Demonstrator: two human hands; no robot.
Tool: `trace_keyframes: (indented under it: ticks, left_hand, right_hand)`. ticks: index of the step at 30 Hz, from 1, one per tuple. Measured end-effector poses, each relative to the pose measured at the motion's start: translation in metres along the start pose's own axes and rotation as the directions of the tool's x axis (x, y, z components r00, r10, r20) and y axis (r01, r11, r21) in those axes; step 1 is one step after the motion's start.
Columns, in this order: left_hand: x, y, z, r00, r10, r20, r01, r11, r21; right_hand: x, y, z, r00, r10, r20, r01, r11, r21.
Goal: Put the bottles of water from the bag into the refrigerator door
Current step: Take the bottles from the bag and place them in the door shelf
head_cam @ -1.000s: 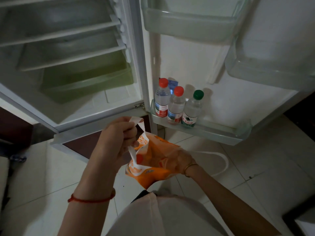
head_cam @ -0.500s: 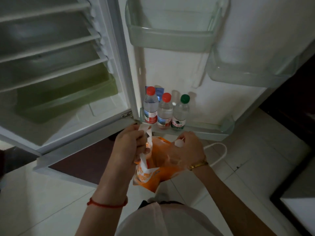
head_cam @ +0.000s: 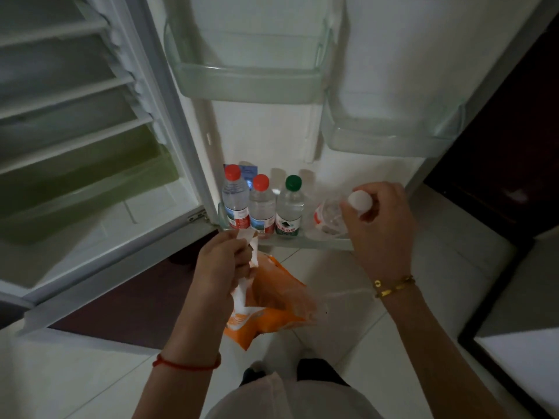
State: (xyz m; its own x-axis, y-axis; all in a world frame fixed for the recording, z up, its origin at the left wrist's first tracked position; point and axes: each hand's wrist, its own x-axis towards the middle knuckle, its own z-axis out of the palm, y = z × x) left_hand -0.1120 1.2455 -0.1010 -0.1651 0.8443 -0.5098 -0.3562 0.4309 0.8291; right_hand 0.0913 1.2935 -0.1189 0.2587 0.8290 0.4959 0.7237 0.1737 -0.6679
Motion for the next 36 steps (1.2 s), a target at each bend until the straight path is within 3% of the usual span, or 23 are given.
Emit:
trace_keyframes:
  ticks: [4, 10, 18, 24, 28, 29, 30, 31, 33, 35, 36]
  left_hand:
    - [0.001, 0.001, 0.014, 1.000, 0.014, 0.000, -0.014, 1.000, 0.008]
    - [0.003, 0.001, 0.037, 0.999, 0.038, -0.016, -0.038, 0.999, 0.006]
    - [0.010, -0.003, 0.063, 0.999, 0.034, -0.031, -0.034, 0.999, 0.006]
    - [0.011, -0.004, 0.075, 0.998, 0.046, -0.041, -0.048, 0.998, -0.043]
    - [0.011, -0.004, 0.078, 0.998, 0.049, -0.038, -0.050, 0.998, -0.043]
    - [0.010, -0.004, 0.078, 0.998, 0.051, -0.041, -0.053, 0.998, -0.042]
    - [0.009, -0.004, 0.079, 0.998, 0.052, -0.044, -0.054, 0.998, -0.041]
    - [0.009, -0.004, 0.079, 0.998, 0.051, -0.045, -0.053, 0.998, -0.041]
    - [0.006, -0.004, 0.081, 0.998, 0.043, -0.042, -0.045, 0.998, -0.042]
    - [0.003, -0.003, 0.082, 0.999, 0.040, -0.037, -0.041, 0.999, -0.030]
    - [0.002, -0.003, 0.082, 0.998, 0.042, -0.037, -0.043, 0.999, -0.025]
  right_hand:
    - [0.024, 0.015, 0.010, 0.999, -0.042, 0.024, 0.043, 0.999, -0.007]
    - [0.051, 0.054, 0.052, 0.963, -0.120, 0.241, 0.095, 0.989, 0.112]
    - [0.062, 0.080, 0.082, 0.902, -0.151, 0.403, 0.106, 0.985, 0.133]
    - [0.061, 0.076, 0.083, 0.904, -0.148, 0.401, 0.103, 0.986, 0.132]
    - [0.037, 0.069, 0.064, 0.955, -0.186, 0.230, 0.158, 0.978, 0.133]
    - [0.028, 0.070, 0.061, 0.945, -0.187, 0.270, 0.156, 0.979, 0.133]
    - [0.019, 0.073, 0.060, 0.905, -0.181, 0.385, 0.136, 0.981, 0.140]
    - [0.009, 0.075, 0.061, 0.814, -0.148, 0.562, 0.096, 0.988, 0.120]
    - [-0.012, 0.082, 0.068, 0.564, -0.096, 0.820, 0.047, 0.995, 0.084]
    - [-0.029, 0.091, 0.086, 0.396, -0.057, 0.917, 0.002, 0.998, 0.061]
    - [-0.033, 0.092, 0.094, 0.345, -0.076, 0.936, 0.007, 0.997, 0.079]
